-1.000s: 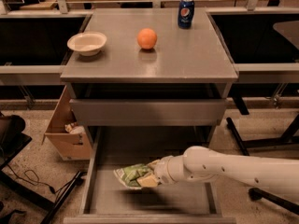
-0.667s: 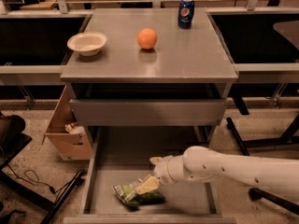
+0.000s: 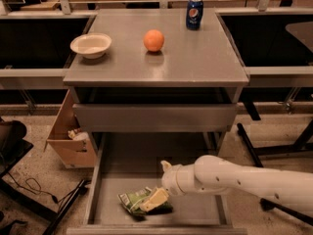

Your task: Place green jalapeno chip bag into middle drawer

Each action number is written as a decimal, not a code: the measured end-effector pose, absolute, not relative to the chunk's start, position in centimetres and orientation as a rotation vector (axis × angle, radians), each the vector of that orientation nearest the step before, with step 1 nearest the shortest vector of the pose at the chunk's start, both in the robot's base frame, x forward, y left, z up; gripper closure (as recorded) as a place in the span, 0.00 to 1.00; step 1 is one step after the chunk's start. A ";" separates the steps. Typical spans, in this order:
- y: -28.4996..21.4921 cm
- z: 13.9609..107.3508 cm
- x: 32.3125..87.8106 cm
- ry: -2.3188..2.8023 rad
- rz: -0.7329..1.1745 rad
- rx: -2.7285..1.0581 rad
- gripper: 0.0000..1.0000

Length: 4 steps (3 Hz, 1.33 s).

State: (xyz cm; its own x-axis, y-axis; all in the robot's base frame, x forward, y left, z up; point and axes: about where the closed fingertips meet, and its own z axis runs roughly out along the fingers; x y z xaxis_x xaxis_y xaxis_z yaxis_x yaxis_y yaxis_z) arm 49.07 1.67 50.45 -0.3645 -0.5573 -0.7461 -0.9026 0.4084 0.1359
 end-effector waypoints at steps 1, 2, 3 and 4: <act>-0.6 55.8 45.9 1.984 0.661 -1.335 0.00; -3.1 60.7 43.8 1.944 0.593 -1.478 0.00; -6.2 65.5 41.4 1.947 0.510 -1.605 0.00; -8.8 69.7 39.2 1.990 0.437 -1.693 0.00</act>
Offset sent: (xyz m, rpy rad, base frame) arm -0.0795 -0.0799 0.1625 -0.2102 -0.1683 0.2631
